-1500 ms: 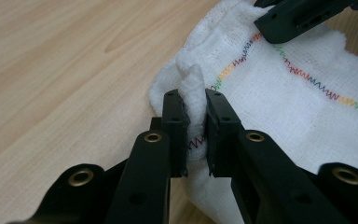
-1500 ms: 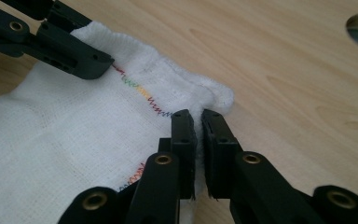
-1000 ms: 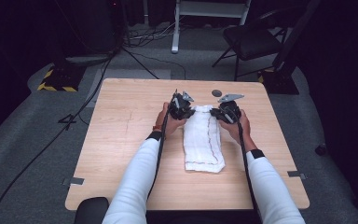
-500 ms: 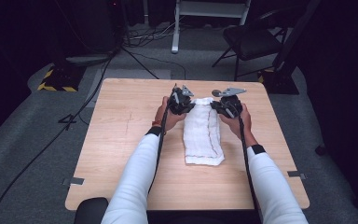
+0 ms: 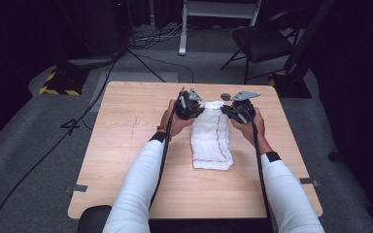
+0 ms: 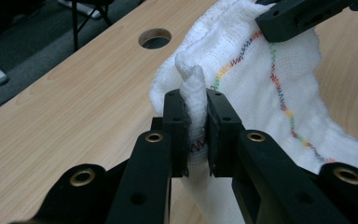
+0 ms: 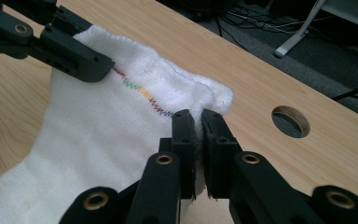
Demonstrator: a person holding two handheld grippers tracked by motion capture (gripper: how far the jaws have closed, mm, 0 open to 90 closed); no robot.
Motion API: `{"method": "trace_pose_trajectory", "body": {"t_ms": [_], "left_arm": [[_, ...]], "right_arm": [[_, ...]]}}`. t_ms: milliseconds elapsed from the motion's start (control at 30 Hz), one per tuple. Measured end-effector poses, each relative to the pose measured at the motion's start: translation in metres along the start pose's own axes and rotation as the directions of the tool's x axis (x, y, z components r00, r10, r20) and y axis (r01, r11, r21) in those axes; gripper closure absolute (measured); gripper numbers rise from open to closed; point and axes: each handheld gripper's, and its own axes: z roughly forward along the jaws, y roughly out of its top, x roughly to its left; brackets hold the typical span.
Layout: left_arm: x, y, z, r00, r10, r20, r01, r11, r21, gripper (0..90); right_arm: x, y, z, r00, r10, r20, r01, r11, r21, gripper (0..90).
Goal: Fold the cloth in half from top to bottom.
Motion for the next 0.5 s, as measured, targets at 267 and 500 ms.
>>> {"method": "trace_pose_trajectory", "body": {"t_ms": [267, 500], "left_arm": [[-0.010, -0.007, -0.010, 0.9981, 0.037, 0.048, -0.036, 0.9991, -0.021, 78.6], [-0.017, -0.018, -0.018, 0.9969, 0.045, 0.064, -0.042, 0.9978, -0.052, 78.1]], "right_arm": [[0.004, -0.012, -0.016, 0.9990, -0.014, -0.043, 0.013, 0.9997, -0.021, 84.7], [0.014, -0.020, -0.027, 0.9953, -0.032, -0.092, 0.028, 0.9989, -0.039, 84.7]]}}
